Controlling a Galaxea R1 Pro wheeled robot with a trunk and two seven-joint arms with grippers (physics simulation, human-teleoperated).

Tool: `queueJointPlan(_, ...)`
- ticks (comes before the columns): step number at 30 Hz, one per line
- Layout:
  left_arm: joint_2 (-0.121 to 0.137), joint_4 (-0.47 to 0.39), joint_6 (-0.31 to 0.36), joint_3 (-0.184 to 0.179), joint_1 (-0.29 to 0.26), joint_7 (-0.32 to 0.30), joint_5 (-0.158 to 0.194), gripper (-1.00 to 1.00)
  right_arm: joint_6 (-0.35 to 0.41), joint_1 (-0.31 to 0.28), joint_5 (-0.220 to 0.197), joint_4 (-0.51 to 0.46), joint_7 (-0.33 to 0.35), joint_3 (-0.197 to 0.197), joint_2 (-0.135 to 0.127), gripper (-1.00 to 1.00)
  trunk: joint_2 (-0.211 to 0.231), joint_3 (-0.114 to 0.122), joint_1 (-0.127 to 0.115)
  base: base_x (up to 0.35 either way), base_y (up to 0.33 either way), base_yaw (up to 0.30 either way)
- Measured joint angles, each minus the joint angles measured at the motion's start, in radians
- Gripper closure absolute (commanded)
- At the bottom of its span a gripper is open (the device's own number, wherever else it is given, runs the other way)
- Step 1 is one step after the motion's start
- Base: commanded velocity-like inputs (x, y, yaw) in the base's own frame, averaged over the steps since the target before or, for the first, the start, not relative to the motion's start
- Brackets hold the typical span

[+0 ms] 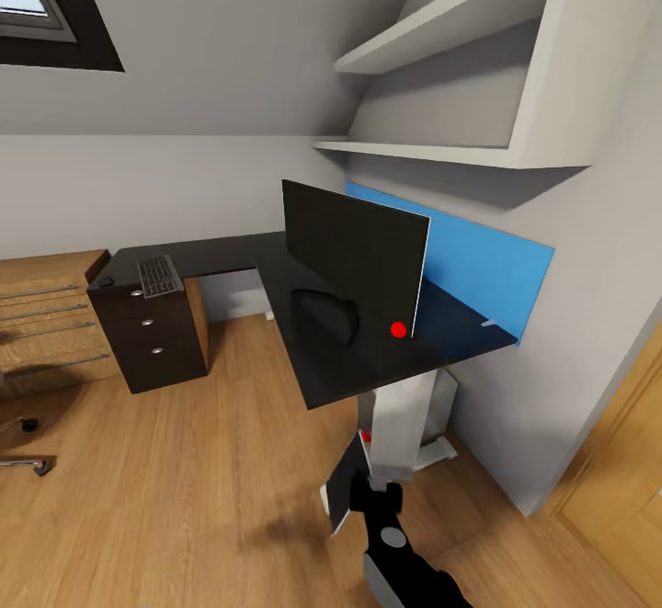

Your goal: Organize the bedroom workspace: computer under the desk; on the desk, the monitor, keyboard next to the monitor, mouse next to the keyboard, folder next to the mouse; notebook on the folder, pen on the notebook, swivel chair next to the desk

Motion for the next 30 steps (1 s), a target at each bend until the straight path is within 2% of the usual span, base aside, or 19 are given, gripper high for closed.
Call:
queueJointPlan(3, 0.000, 0.000, 0.000, 0.000, 0.000, 0.000, 0.000, -1.00, -0.008, 0.000, 0.000, -0.001, -0.012, 0.082, 0.000, 1.00, 0.000, 0.000, 0.000, 0.000, 0.000, 0.000)
queueJointPlan(5, 0.000, 0.000, 0.000, 0.001, 0.000, 0.000, 0.000, -1.00, -0.015, 0.000, -0.001, -0.001, -0.017, 0.123, 0.000, 1.00, 0.000, 0.000, 0.000, 0.000, 0.000, 0.000)
queueJointPlan(7, 0.000, 0.000, 0.000, 0.001, 0.000, 0.000, 0.000, -1.00, -0.023, 0.000, -0.002, -0.001, -0.019, 0.146, 0.000, 1.00, 0.000, 0.000, 0.000, 0.000, 0.000, 0.000)
queueJointPlan(13, 0.000, 0.001, 0.000, 0.001, 0.000, 0.000, 0.000, -1.00, -0.033, 0.000, -0.003, 0.000, -0.021, 0.171, 0.000, 1.00, 0.000, 0.000, 0.000, 0.000, 0.000, 0.079)
queueJointPlan(30, -0.001, 0.000, -0.001, -0.001, 0.000, 0.000, -0.002, -1.00, -0.036, 0.000, -0.007, 0.003, -0.020, 0.177, 0.000, 1.00, 0.000, 0.000, 0.000, 0.000, 0.000, 0.264)
